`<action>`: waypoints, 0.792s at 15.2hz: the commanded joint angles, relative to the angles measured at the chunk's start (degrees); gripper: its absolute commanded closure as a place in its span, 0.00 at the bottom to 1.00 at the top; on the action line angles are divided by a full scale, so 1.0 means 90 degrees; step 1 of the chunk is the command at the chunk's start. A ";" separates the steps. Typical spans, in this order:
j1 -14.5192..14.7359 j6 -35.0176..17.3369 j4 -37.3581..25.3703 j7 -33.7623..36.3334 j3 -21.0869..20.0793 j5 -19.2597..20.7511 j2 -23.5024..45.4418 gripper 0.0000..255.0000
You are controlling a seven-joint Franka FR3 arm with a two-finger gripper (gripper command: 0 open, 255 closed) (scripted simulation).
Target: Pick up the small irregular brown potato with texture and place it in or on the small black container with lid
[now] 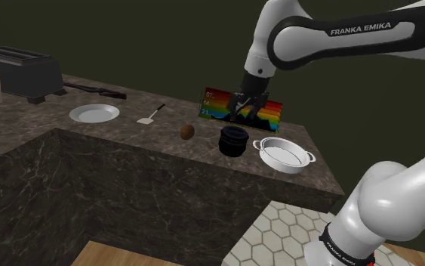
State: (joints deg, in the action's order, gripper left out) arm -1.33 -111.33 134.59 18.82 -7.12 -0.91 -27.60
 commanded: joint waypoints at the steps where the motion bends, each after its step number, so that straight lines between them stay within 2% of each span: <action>1: -0.0083 -0.0274 -0.0238 0.0429 -0.0170 0.0075 0.0515 0.00; 7: -0.0272 -0.0828 -0.1141 0.1758 -0.0572 0.0534 0.2077 0.00; 12: -0.0300 -0.0997 -0.2159 0.2851 -0.0687 0.1084 0.3420 0.00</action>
State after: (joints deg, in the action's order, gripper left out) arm -4.14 -119.69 116.84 42.09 -13.08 7.72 0.56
